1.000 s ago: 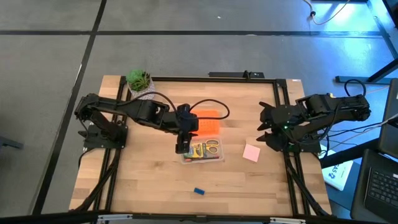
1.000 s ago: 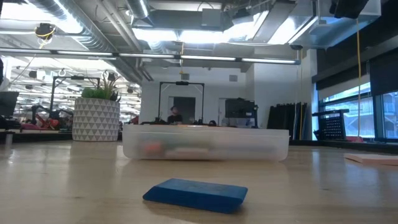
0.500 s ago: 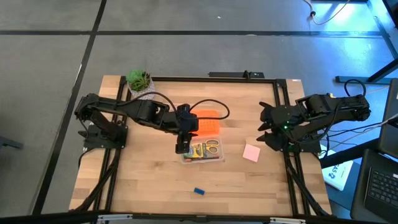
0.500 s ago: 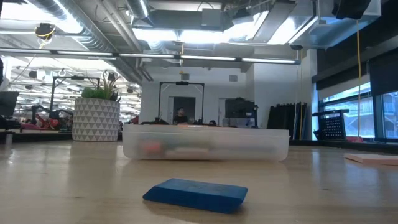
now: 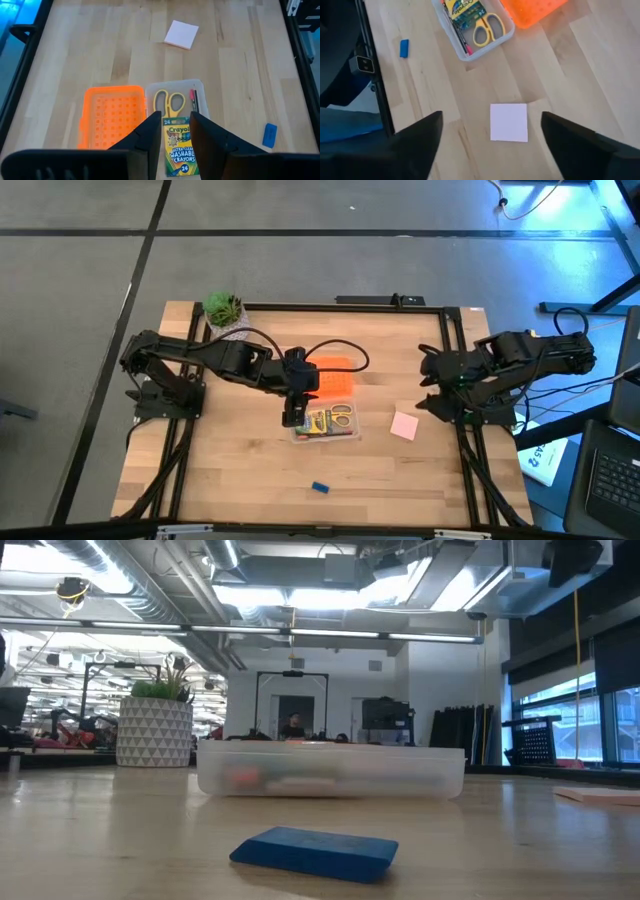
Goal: Pack school essentials
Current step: Put the pink sticky notes into the supply box
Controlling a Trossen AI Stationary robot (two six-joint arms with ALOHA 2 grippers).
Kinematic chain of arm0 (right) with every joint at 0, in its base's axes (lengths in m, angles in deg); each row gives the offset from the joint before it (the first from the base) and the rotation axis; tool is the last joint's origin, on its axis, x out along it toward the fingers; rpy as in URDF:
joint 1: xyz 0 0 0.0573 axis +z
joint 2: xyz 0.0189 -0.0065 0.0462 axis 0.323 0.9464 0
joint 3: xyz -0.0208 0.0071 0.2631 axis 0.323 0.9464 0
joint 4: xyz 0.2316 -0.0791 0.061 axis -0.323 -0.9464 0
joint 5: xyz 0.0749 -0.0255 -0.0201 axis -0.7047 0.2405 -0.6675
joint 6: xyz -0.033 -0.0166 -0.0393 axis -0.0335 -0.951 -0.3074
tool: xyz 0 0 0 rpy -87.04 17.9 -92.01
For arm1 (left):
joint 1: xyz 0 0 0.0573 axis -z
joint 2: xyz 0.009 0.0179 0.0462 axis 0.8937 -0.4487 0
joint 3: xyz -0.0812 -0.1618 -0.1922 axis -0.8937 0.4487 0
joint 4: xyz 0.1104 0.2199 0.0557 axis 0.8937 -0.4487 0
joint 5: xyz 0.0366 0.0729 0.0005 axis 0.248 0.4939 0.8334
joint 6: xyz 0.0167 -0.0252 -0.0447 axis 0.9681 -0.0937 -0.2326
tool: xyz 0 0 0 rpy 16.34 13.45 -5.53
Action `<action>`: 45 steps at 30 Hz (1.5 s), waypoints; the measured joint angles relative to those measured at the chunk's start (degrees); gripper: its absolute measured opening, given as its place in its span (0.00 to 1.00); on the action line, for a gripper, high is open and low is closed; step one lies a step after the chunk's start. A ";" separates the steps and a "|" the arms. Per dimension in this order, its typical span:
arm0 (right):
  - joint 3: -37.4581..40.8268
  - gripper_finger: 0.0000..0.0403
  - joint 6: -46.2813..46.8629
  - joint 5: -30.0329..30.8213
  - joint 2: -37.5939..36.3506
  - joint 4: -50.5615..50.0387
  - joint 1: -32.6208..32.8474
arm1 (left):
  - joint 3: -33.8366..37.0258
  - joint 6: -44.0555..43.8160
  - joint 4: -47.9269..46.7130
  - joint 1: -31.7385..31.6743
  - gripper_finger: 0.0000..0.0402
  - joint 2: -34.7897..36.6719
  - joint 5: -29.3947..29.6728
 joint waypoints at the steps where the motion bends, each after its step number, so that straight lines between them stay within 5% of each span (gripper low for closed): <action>1: 0.00 0.88 -0.07 0.00 0.14 -0.08 0.00 | 0.00 0.00 0.01 0.00 0.23 0.00 -0.01; 12: 6.14 0.97 0.34 0.90 5.41 0.16 3.98 | 0.00 0.00 -0.01 0.00 0.23 0.00 0.02; 23: 22.39 0.97 7.03 -2.33 8.34 18.77 5.16 | 0.00 0.00 -0.01 0.00 0.23 0.00 0.02; 37: 23.37 0.99 5.57 4.94 8.30 23.23 5.18 | 0.00 0.00 -0.01 0.01 0.23 0.00 0.02; 45: 23.37 0.99 4.87 2.75 10.71 20.63 5.20 | 0.00 -0.02 -0.01 0.00 0.23 0.00 0.02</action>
